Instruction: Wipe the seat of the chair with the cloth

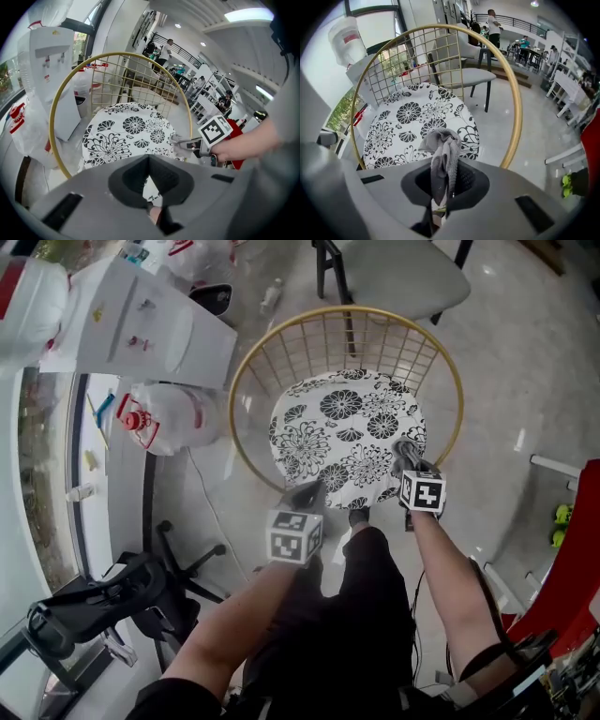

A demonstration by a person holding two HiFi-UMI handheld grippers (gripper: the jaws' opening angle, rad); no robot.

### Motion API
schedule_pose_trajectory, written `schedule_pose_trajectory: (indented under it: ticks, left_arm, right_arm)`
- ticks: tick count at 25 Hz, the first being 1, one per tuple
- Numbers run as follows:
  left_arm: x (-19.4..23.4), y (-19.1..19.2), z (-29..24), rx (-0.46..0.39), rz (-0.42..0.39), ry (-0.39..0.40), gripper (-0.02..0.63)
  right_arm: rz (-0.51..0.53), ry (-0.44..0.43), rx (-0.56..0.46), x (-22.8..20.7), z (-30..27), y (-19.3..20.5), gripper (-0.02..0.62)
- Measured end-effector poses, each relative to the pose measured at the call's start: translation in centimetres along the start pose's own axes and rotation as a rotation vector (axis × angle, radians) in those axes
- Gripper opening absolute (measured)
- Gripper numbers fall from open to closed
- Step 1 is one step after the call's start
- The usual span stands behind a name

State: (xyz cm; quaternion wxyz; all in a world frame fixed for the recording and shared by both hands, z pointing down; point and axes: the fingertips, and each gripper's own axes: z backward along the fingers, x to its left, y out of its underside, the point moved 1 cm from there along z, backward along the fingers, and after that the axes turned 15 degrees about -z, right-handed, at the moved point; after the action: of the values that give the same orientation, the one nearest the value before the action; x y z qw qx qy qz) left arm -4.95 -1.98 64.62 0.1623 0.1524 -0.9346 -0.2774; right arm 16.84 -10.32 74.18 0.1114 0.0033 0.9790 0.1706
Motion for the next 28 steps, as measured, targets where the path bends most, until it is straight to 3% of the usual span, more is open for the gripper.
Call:
schedule_pose_trajectory:
  ticks: [6, 15, 21, 28]
  left_arm:
    - [2.4, 1.9, 1.5, -0.008, 0.067, -0.069, 0.008]
    - [6.8, 6.5, 5.3, -0.02, 0.188, -0.176, 0.006]
    - [8.1, 8.0, 6.2, -0.015, 0.237, -0.213, 0.006]
    - [7.4, 7.4, 4.6, -0.007, 0.211, -0.178, 0.008]
  right_arm:
    - [0.078, -0.188, -0.024, 9.5, -0.7, -0.9, 0.021]
    - [0.222, -0.487, 0.06, 24.8, -4.1, 2.3, 0.021]
    - [0.283, -0.541, 0.113, 28.5, -6.0, 4.5, 0.021]
    - [0.232, -0.488, 0.122, 26.0, -7.3, 3.8, 0.022]
